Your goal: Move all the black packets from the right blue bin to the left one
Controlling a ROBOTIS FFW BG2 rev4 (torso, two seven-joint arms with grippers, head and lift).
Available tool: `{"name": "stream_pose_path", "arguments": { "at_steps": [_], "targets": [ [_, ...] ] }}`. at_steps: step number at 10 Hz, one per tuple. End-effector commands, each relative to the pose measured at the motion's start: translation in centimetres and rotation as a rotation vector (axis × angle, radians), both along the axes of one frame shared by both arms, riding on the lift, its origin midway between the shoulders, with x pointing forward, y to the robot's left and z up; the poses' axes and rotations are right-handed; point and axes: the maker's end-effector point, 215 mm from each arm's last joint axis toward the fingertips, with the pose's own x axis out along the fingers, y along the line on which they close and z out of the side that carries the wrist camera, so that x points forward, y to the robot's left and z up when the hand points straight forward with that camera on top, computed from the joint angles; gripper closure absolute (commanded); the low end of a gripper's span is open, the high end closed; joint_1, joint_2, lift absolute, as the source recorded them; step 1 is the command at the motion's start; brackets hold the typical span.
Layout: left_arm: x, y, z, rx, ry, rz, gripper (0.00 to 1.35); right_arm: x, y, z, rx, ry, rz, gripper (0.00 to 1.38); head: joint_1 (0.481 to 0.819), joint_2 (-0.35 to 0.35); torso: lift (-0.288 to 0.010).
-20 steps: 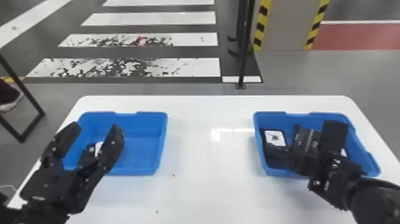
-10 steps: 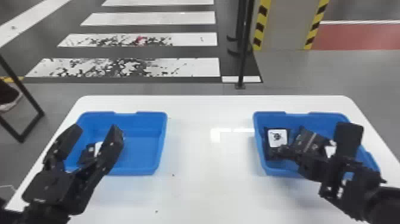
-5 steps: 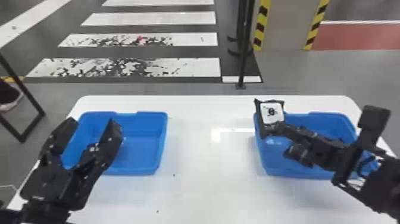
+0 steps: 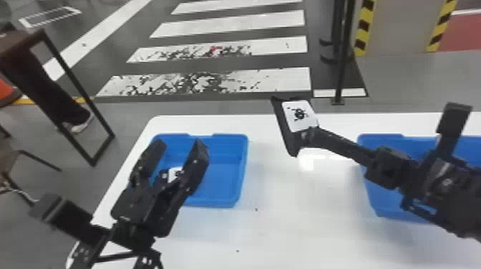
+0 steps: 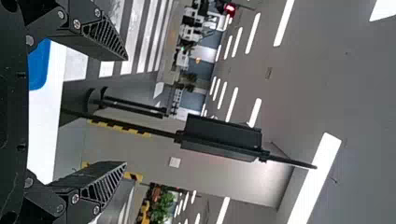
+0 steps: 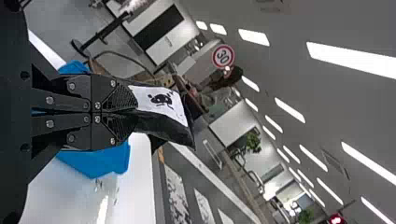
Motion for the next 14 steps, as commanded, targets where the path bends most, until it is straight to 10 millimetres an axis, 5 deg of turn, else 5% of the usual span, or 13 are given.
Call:
{"name": "stream_pose_path", "arguments": {
  "at_steps": [1,4,8,9,10,11,14],
  "targets": [
    [0.8,-1.5,0.0,-0.119,0.028,-0.071,0.26,-2.7,3.4,1.9,0.042,-0.015,0.092,1.16,0.695,0.251,-0.14],
    [1.6,-4.6,-1.2,-0.215,0.109,-0.196,0.26,-6.7,7.8,2.4,0.088,0.019,0.219,1.16,0.695,0.29,-0.14],
    [1.1,-7.1,-2.0,-0.28,0.158,-0.272,0.27,-8.8,10.2,1.4,0.105,0.068,0.291,1.16,0.695,0.316,-0.14],
    [1.2,-6.6,-1.3,-0.268,0.127,-0.258,0.51,-9.0,10.4,1.2,0.108,0.076,0.296,1.16,0.695,0.318,-0.14],
    [1.3,-6.1,-0.8,-0.252,0.106,-0.24,0.94,-8.9,10.3,0.8,0.105,0.085,0.295,1.16,0.695,0.326,-0.14],
    [1.5,-5.1,-0.6,-0.181,0.092,-0.193,1.23,-9.0,10.3,0.9,0.106,0.084,0.296,1.16,0.695,0.334,-0.14],
    [1.1,-5.7,-0.9,-0.142,0.129,-0.192,1.21,-7.6,9.8,1.0,0.108,0.073,0.27,1.16,0.695,0.348,-0.14]
  ]
}}
